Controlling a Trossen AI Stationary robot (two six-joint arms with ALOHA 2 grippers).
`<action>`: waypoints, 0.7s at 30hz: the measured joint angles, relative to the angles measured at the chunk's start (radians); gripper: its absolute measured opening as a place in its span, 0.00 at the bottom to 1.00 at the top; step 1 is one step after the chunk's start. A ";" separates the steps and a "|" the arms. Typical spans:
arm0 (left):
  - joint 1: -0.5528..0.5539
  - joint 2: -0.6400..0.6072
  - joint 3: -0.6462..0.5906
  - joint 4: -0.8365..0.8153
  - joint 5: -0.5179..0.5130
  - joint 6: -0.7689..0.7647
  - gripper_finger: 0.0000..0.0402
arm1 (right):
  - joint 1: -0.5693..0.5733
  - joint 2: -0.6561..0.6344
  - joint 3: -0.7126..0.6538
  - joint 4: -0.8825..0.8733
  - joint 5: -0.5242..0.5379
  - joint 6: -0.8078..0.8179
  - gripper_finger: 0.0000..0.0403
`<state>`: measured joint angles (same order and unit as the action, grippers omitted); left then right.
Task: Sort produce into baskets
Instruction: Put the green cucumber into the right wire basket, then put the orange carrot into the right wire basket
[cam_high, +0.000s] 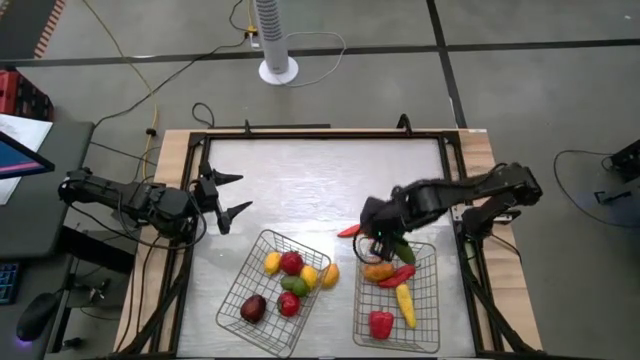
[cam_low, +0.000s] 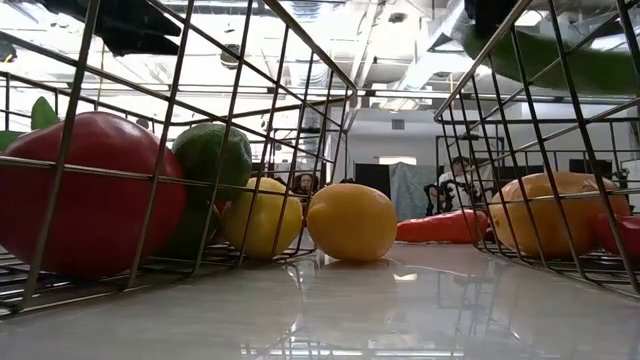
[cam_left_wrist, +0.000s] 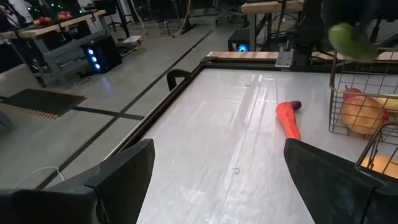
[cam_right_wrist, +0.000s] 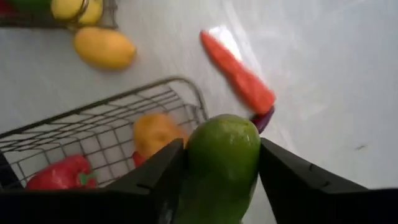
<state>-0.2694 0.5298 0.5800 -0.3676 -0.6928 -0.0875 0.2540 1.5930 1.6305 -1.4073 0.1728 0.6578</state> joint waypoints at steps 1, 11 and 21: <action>0.000 0.000 0.000 0.000 0.000 0.000 0.86 | 0.009 0.000 -0.013 0.002 -0.001 0.015 0.59; 0.000 0.000 0.000 0.024 0.003 0.003 0.86 | -0.073 -0.001 -0.035 0.001 0.089 -0.040 0.68; 0.000 0.000 0.000 0.000 0.008 0.004 0.86 | -0.298 -0.001 -0.273 0.301 -0.112 -0.276 0.68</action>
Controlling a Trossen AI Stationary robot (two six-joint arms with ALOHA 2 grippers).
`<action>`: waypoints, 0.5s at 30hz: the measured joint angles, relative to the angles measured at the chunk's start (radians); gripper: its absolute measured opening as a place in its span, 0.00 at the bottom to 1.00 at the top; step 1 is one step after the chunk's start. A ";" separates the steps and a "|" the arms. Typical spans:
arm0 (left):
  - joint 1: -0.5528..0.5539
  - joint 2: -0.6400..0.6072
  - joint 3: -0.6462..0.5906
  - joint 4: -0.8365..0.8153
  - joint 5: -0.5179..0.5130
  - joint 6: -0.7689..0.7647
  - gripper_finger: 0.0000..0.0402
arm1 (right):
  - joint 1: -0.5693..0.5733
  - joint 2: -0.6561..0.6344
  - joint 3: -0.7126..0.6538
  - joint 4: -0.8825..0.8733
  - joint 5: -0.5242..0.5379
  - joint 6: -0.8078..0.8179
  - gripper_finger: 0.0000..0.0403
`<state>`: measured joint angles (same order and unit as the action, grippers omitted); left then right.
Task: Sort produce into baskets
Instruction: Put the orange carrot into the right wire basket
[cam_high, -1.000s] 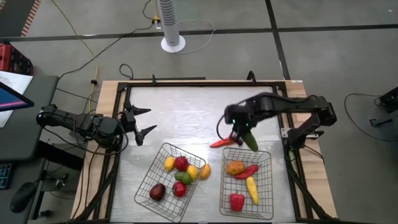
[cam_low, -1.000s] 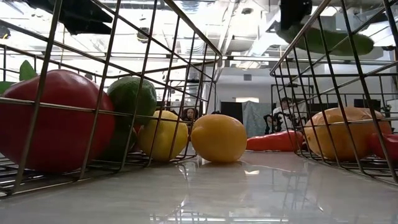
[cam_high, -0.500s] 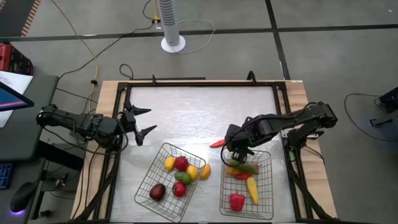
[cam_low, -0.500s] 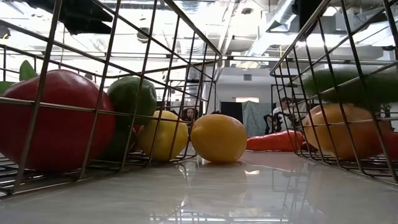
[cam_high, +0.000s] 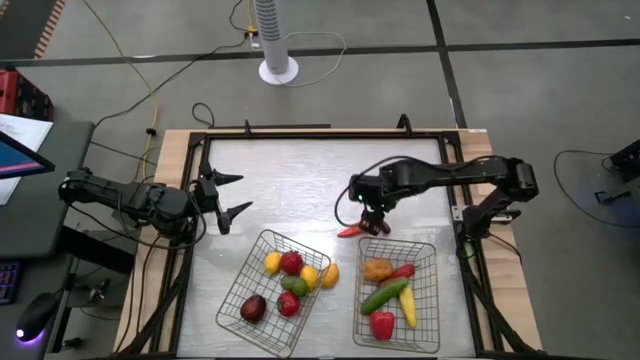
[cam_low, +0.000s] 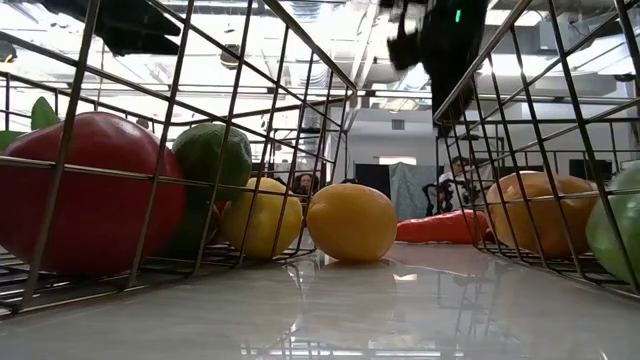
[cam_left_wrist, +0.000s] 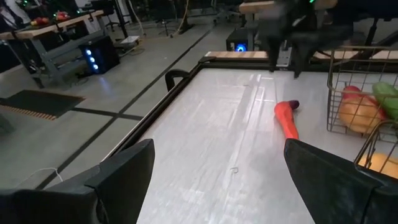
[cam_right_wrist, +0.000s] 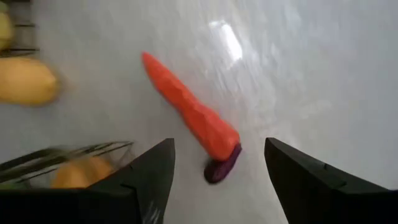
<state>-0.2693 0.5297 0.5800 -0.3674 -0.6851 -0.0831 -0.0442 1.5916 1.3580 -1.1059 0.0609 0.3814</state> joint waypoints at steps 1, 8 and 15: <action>0.000 0.000 0.000 -0.004 0.000 0.000 0.86 | -0.019 0.001 -0.036 0.034 -0.035 -0.019 0.68; 0.000 0.000 0.000 -0.009 -0.003 0.012 0.86 | -0.070 0.001 -0.180 0.136 -0.117 -0.128 0.71; 0.000 0.000 0.000 0.000 -0.005 0.011 0.86 | -0.077 0.000 -0.224 0.235 -0.116 -0.180 0.85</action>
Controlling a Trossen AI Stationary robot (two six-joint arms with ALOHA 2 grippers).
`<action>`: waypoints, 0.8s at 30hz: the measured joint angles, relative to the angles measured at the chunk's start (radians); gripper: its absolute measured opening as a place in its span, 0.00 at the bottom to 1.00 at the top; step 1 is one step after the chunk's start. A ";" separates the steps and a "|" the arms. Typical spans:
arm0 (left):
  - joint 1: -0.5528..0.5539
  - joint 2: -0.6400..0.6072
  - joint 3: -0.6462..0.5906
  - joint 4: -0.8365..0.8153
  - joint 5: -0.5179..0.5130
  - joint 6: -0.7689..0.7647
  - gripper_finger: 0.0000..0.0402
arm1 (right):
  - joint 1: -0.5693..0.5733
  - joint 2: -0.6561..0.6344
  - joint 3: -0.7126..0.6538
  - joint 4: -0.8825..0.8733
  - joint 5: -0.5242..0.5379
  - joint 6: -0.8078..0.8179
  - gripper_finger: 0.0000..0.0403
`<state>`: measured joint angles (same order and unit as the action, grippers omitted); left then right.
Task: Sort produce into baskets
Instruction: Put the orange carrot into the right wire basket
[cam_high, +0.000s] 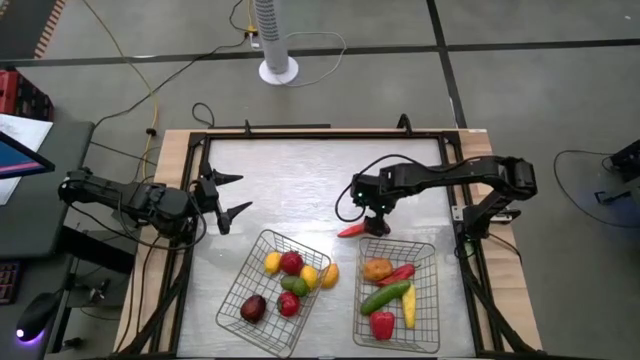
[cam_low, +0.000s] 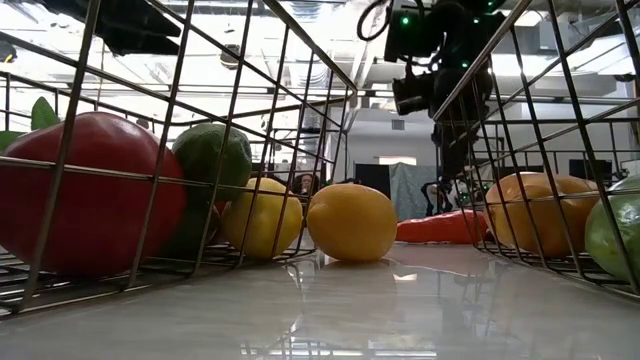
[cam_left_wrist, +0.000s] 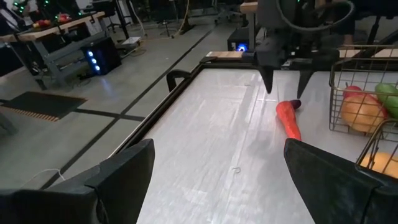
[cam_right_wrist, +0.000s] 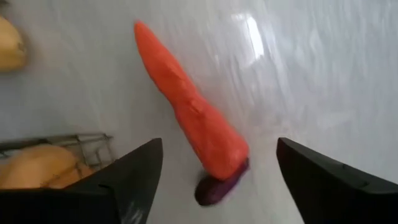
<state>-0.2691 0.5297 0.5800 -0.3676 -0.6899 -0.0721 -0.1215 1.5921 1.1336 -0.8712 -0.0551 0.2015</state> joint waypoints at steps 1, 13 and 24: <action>0.000 0.000 0.000 0.000 0.000 0.000 0.86 | 0.000 0.000 0.000 0.008 0.000 0.000 0.88; 0.000 0.000 0.000 -0.001 -0.003 -0.001 0.86 | -0.034 0.070 0.000 0.040 -0.048 -0.056 0.90; 0.000 0.000 0.000 -0.009 0.002 0.001 0.86 | -0.024 0.213 0.000 0.058 -0.068 -0.144 0.89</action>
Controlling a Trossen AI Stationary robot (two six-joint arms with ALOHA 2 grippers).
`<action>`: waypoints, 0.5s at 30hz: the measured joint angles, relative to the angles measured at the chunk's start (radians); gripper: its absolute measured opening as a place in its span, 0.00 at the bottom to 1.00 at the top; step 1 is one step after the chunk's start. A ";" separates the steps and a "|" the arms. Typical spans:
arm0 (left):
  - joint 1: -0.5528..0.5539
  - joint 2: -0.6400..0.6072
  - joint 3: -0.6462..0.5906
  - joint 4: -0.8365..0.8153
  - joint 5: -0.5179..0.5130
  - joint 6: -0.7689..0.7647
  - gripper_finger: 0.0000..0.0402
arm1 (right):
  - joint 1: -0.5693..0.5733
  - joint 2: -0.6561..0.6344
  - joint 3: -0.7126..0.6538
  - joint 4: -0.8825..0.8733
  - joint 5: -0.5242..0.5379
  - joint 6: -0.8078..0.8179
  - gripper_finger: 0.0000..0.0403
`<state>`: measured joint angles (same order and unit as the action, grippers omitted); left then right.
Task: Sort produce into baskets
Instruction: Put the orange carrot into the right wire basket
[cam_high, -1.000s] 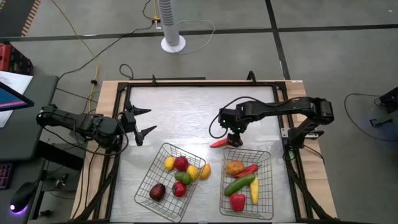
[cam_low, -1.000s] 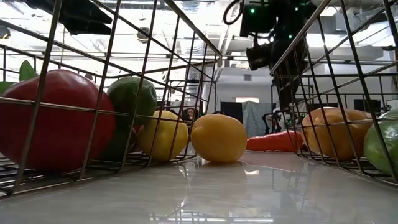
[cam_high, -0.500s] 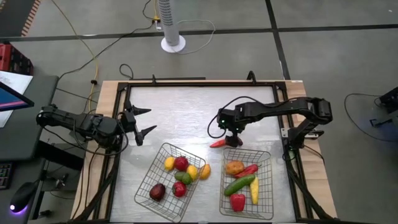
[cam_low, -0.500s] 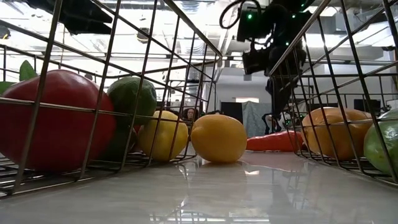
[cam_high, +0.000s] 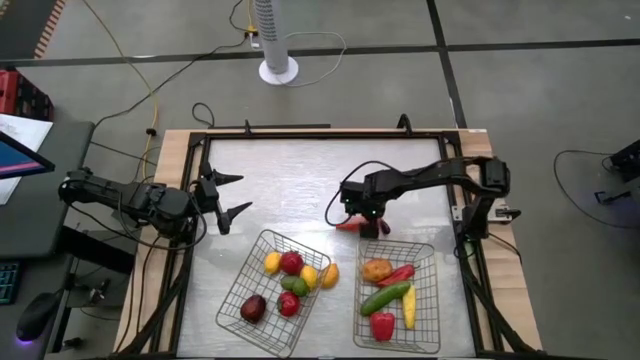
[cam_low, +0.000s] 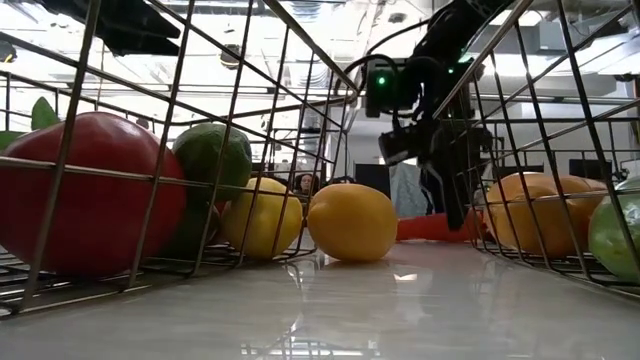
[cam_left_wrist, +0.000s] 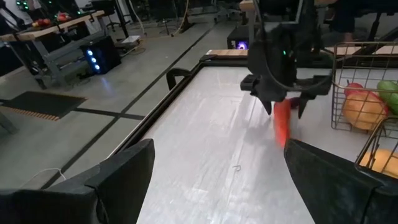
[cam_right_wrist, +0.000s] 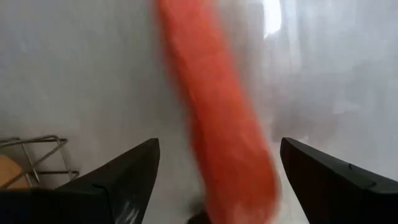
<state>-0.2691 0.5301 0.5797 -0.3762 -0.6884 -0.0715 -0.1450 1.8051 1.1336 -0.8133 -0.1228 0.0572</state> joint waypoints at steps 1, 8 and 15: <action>0.000 0.000 0.000 0.000 0.000 0.000 0.86 | 0.005 0.005 0.000 0.004 0.000 -0.004 0.89; 0.000 0.000 0.000 0.000 0.000 0.000 0.86 | 0.021 0.017 0.000 0.016 0.060 -0.013 0.86; 0.000 0.000 0.000 0.000 0.001 -0.001 0.86 | 0.011 0.017 0.000 -0.005 0.107 -0.007 0.67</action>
<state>-0.2695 0.5300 0.5797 -0.3759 -0.6877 -0.0726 -0.1338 1.8220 1.1336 -0.8181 -0.0160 0.0505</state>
